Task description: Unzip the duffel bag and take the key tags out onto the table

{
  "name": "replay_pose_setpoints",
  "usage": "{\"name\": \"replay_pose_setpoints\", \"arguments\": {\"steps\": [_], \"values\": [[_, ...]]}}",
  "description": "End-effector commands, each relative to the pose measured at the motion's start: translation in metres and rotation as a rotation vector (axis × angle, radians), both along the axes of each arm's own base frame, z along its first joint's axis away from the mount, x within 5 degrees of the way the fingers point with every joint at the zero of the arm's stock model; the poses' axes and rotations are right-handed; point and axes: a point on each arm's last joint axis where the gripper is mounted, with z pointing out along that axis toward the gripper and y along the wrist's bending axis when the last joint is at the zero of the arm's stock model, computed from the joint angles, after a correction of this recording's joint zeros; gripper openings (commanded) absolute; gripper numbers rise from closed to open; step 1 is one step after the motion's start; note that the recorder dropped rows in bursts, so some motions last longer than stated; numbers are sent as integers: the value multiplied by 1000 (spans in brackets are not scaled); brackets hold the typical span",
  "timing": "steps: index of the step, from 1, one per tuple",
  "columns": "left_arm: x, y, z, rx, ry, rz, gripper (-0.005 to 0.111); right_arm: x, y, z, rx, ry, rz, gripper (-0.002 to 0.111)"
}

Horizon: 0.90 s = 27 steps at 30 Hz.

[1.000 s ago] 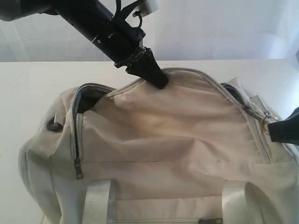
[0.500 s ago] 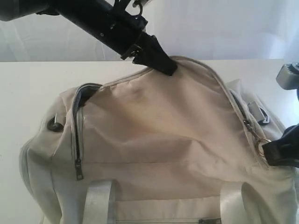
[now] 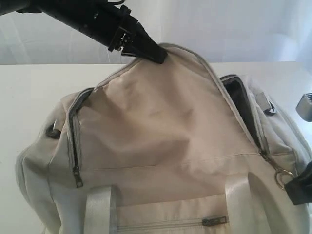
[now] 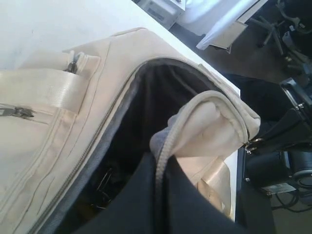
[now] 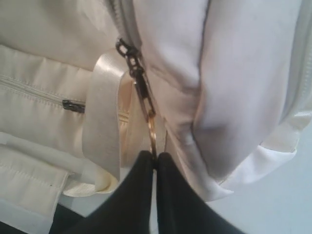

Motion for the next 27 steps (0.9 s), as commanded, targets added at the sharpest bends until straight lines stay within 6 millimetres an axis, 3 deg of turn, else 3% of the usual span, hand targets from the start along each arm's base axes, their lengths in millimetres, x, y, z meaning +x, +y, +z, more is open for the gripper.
{"name": "replay_pose_setpoints", "arguments": {"steps": [1,4,12,14,20,27], "values": [[-8,4,7,-27,40,-63,0,0,-3,-2,-30,-20,11,0],[-9,4,7,-25,34,-74,0,3,0,1,-13,-76,48,6],[-10,5,-2,-9,76,-66,0,8,4,8,33,-142,57,52],[-10,5,-6,-5,88,-66,0,8,4,13,33,-150,61,59],[-14,5,-15,37,98,-79,0,11,5,43,37,-207,77,60],[-26,1,-4,94,16,-122,0,10,4,66,16,-302,73,56]]}}
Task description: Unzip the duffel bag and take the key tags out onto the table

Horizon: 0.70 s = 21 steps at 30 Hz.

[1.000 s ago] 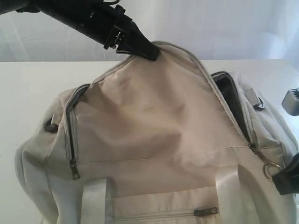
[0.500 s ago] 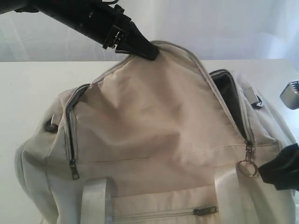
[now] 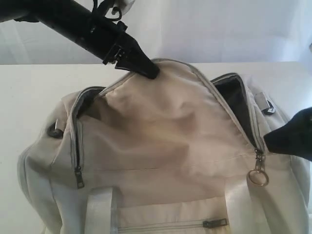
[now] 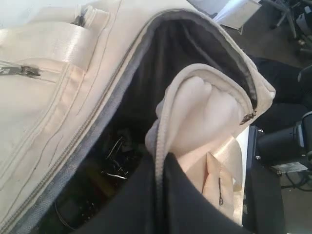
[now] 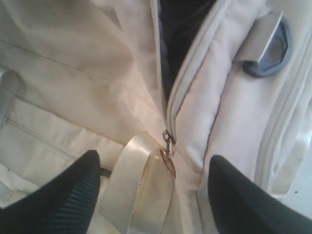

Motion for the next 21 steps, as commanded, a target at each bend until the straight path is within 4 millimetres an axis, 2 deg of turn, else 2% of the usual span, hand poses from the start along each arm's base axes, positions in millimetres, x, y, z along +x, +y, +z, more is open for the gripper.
{"name": "replay_pose_setpoints", "arguments": {"steps": [1,3,6,10,14,15,21], "values": [[-21,-4,17,16,-17,-114,0,-3,-2,10,-16,-57,-10,54],[-29,-8,22,44,-44,-135,0,-4,-3,12,-28,-74,-15,48],[-43,-17,31,99,-87,-172,0,-7,-4,14,-33,-91,-16,32],[-72,-36,42,171,-125,-235,0,-19,-5,21,-55,-153,-24,1],[-108,-49,49,199,-133,-303,0,-35,-9,28,-83,-202,-65,0],[-130,-55,53,195,-130,-345,0,-44,-10,30,-94,-215,-77,0],[-201,-76,59,188,-94,-487,0,-63,-10,34,-87,-252,-85,0]]}}
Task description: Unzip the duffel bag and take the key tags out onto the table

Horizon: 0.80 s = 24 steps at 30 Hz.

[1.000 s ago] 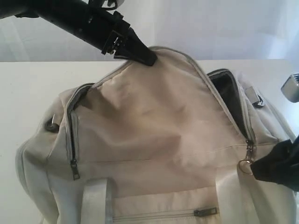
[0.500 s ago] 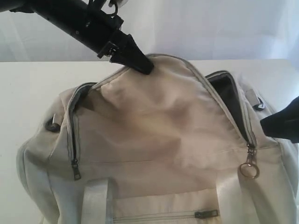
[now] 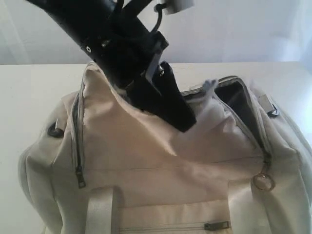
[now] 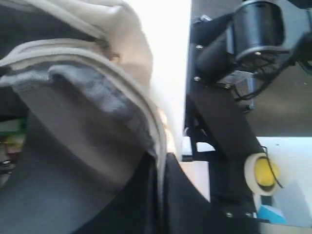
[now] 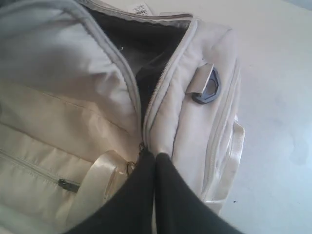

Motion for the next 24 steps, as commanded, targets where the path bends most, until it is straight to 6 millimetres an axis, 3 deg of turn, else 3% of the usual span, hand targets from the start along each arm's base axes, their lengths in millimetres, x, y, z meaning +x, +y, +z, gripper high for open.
{"name": "replay_pose_setpoints", "arguments": {"steps": [1,5,9,11,13,14,16,20,24], "values": [[-72,-12,2,46,116,-187,0,-13,0,5,16,-22,-21,0],[-125,-29,-19,136,214,-319,0,-16,5,4,66,-1,14,0],[-145,-41,-50,170,244,-289,2,-20,11,3,101,35,70,0],[-143,-44,-62,182,264,-237,20,-21,12,2,106,60,81,0],[-142,-45,-67,200,282,-227,50,-23,12,1,104,79,88,0],[-141,-47,-68,194,282,-220,72,-23,12,0,103,87,91,0],[-140,-48,-64,181,261,-213,88,-24,12,0,102,93,93,0],[-135,-46,-48,232,202,-207,86,-24,12,0,105,93,94,0],[-122,-31,-34,415,60,-117,80,-25,17,2,133,77,144,0]]}}
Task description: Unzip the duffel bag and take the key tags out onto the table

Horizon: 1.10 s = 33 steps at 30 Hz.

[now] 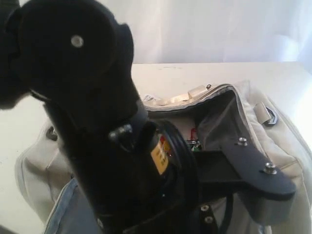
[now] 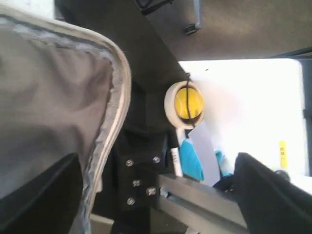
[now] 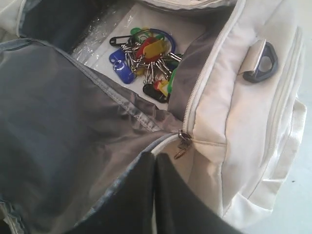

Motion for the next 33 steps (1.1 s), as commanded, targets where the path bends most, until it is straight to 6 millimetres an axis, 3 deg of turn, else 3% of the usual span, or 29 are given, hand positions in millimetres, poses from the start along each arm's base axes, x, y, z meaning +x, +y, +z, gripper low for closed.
{"name": "replay_pose_setpoints", "arguments": {"steps": [1,4,8,14,20,27,33], "values": [[11,21,15,210,-169,74,79,-2,7,6,42,-45,82,0],[21,35,17,312,-290,195,75,-4,17,10,141,-64,152,0],[24,44,6,397,-325,254,74,-4,25,6,242,-49,205,0],[24,50,-36,454,-324,272,74,10,25,-28,252,92,202,0],[28,48,-72,374,-365,366,74,21,27,-63,284,230,231,0],[30,55,-89,404,-407,392,74,36,8,-116,98,488,56,0],[31,56,-90,405,-415,402,74,51,1,-128,45,532,-22,0]]}}
